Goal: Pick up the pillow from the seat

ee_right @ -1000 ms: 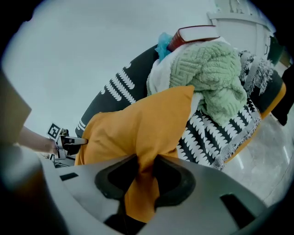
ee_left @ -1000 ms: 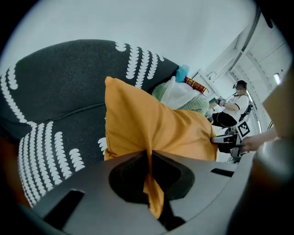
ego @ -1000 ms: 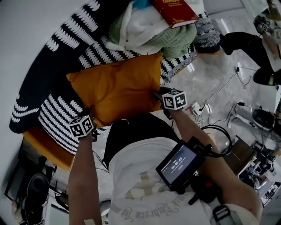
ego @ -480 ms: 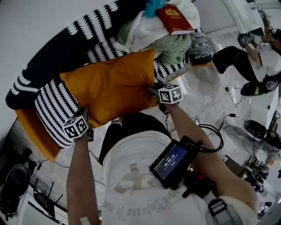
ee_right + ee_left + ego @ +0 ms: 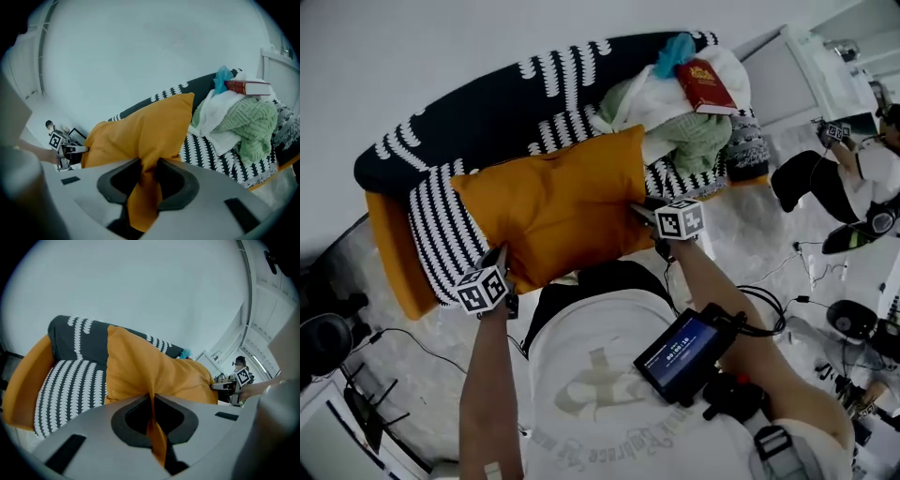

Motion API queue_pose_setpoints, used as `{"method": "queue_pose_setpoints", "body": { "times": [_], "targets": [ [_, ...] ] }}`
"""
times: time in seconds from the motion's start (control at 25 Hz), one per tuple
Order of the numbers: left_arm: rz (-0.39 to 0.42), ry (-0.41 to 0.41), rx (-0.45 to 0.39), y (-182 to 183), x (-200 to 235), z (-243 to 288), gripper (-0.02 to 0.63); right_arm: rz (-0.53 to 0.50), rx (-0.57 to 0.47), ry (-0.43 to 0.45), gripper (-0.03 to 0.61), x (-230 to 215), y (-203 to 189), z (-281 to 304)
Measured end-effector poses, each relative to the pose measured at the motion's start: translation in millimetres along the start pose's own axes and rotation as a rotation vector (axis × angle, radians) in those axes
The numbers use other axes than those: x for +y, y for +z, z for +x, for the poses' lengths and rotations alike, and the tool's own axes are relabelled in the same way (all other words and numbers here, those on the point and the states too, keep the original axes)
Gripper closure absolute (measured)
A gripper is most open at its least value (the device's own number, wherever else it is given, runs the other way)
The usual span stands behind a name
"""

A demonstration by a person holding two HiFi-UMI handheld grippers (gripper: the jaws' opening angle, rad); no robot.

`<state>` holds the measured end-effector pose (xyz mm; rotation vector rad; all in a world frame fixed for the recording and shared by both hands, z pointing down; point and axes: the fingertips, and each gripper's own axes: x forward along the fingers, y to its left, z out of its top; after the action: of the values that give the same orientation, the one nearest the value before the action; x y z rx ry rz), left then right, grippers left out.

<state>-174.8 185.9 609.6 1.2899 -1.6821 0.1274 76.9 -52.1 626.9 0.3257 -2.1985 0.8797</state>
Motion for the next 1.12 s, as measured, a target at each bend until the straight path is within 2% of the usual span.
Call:
{"method": "queue_pose_setpoints", "body": {
  "times": [0.24,0.64,1.12],
  "targets": [
    [-0.031,0.048,-0.101,-25.5,12.6,-66.4,0.597,-0.096,-0.022,0.047,0.453,54.8,-4.9,-3.6],
    [-0.085,0.123,-0.269,-51.2,21.7,-143.3,0.598,-0.292,-0.026,0.156,0.451,121.6,11.1,-2.2],
    [-0.03,0.201,-0.505,-11.6,18.1,-237.3,0.598,-0.477,-0.187,0.269,0.443,212.3,81.9,-28.5]
  ]
}}
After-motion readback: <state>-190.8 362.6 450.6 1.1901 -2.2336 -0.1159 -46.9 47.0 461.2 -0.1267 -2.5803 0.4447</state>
